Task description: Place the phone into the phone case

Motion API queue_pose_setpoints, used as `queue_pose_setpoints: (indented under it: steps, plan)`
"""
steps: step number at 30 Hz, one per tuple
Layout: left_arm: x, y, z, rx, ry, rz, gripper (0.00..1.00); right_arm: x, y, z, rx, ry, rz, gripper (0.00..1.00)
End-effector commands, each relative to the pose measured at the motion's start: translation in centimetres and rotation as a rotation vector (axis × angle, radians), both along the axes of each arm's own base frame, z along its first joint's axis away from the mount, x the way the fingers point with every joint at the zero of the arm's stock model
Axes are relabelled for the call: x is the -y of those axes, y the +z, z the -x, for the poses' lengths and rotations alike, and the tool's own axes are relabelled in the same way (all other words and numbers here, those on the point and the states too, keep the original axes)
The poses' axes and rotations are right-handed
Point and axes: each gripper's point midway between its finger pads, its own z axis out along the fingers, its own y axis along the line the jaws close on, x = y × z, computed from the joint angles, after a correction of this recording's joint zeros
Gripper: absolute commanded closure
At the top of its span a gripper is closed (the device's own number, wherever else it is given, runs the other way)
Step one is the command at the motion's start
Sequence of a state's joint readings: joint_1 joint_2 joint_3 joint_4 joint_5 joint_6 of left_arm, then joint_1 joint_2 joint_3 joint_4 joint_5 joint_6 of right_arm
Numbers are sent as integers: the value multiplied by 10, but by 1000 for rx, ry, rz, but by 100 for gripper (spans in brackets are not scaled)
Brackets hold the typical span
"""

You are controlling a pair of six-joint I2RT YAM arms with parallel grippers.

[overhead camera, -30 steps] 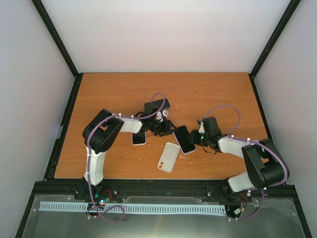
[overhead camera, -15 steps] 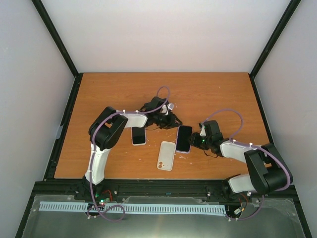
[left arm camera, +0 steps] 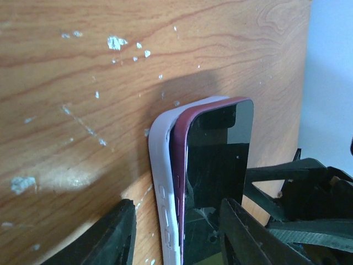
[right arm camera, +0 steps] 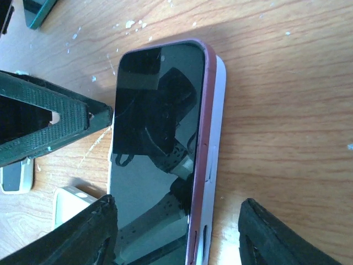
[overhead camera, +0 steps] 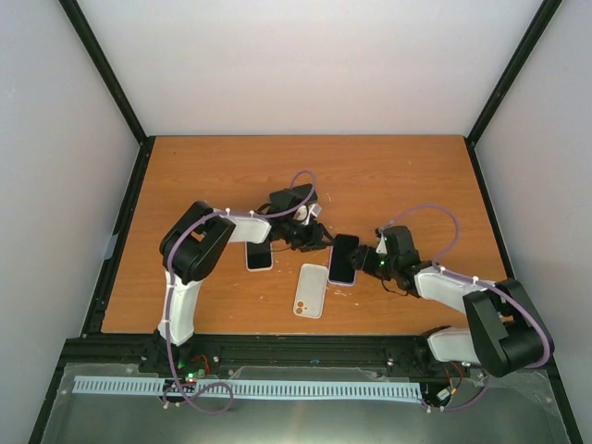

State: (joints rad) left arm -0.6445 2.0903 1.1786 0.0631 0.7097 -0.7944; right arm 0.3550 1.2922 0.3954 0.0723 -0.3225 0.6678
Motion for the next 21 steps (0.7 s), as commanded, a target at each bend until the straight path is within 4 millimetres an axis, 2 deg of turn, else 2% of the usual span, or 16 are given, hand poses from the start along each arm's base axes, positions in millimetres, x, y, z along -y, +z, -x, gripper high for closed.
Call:
queue_pose_setpoints:
  steps: [1,12,16,21]
  plan:
    - [1,13,11,37,-57,19,56,-8,-3,0,-4,0,-60,37]
    - [-3,6,14,15,-72,38,56,-24,-1,-3,-13,16,-170,21]
    - [-2,6,15,9,-77,51,56,-34,11,-9,0,23,-241,20]
    - [-1,5,18,-3,-80,65,62,-47,28,-20,24,57,-305,20]
